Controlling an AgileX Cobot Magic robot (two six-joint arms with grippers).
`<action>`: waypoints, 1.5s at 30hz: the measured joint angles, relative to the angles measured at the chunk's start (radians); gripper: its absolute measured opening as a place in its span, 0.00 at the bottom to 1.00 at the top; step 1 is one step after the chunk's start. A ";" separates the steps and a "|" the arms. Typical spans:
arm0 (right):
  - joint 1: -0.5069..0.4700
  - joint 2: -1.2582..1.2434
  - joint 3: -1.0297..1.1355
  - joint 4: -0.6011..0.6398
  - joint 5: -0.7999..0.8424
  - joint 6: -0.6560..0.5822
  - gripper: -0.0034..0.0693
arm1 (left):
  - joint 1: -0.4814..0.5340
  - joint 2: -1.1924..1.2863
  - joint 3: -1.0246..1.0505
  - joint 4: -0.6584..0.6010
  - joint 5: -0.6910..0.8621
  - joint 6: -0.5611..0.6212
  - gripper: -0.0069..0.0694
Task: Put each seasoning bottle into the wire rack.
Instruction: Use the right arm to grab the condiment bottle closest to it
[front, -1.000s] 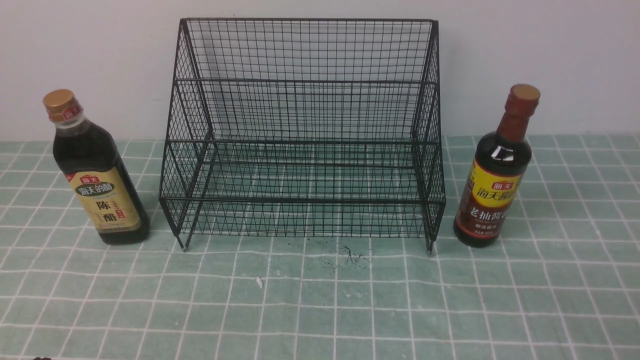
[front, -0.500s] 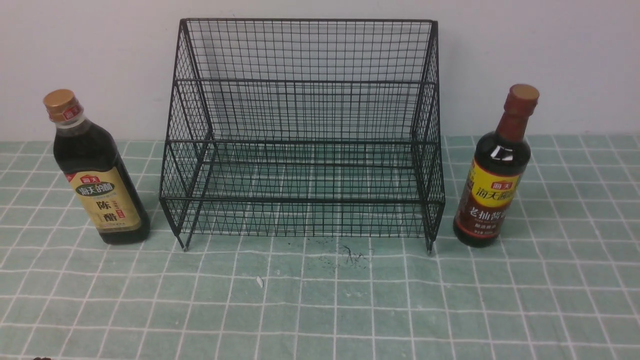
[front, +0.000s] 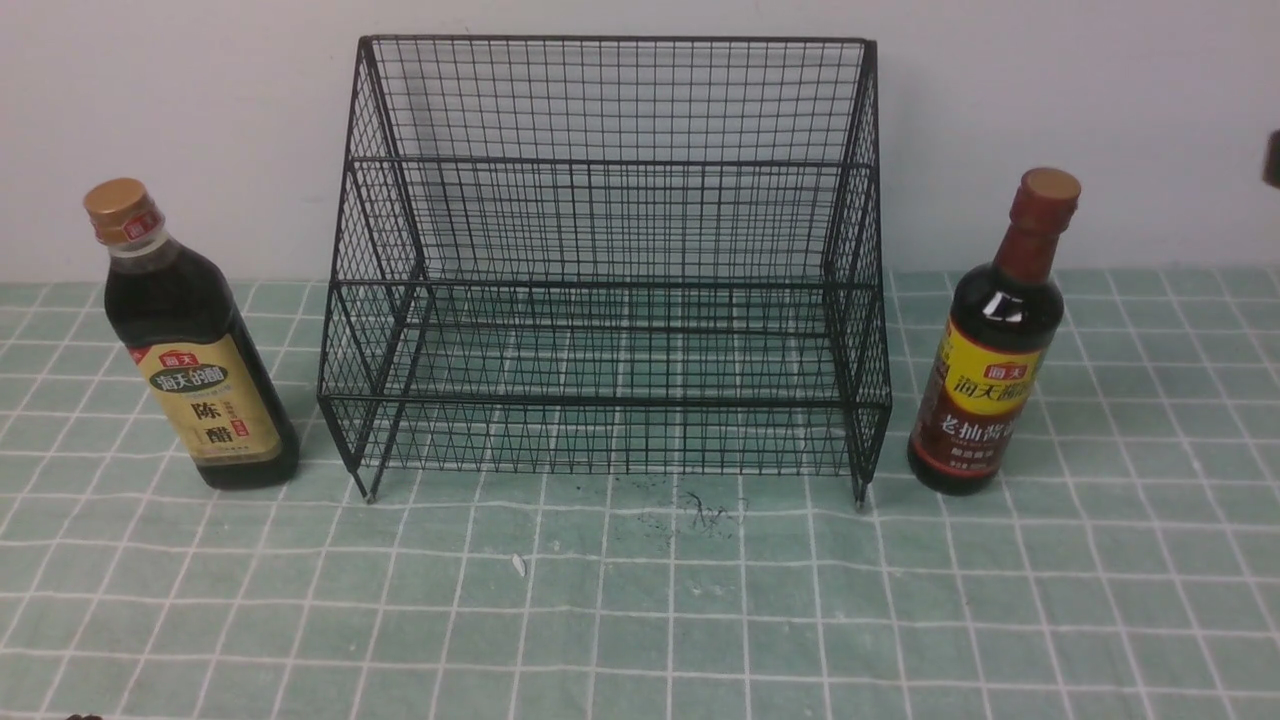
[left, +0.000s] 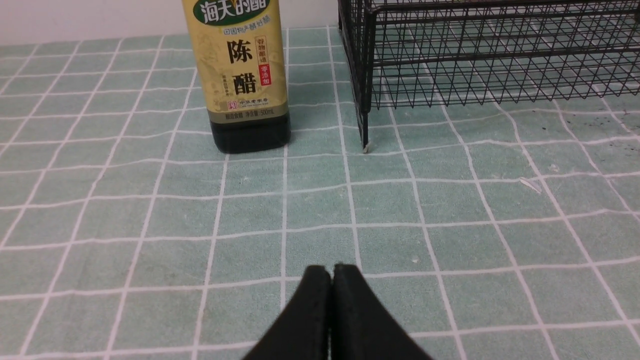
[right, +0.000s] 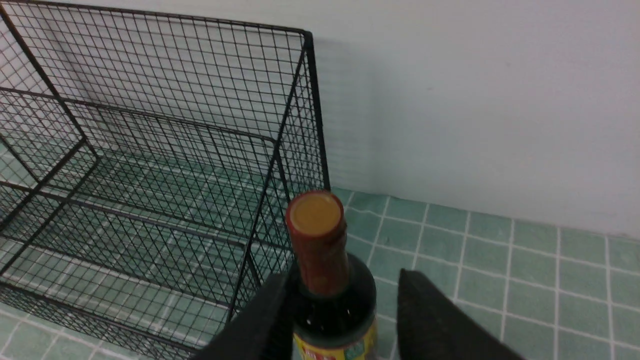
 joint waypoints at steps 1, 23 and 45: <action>0.002 0.014 -0.011 0.003 0.000 -0.004 0.49 | 0.000 0.000 0.000 0.000 0.000 0.000 0.07; 0.182 0.404 -0.143 -0.144 -0.136 0.015 0.87 | 0.000 0.000 0.000 0.000 0.000 0.000 0.07; 0.193 0.434 -0.138 -0.192 -0.094 0.002 0.42 | 0.000 0.000 0.000 0.000 0.000 0.000 0.07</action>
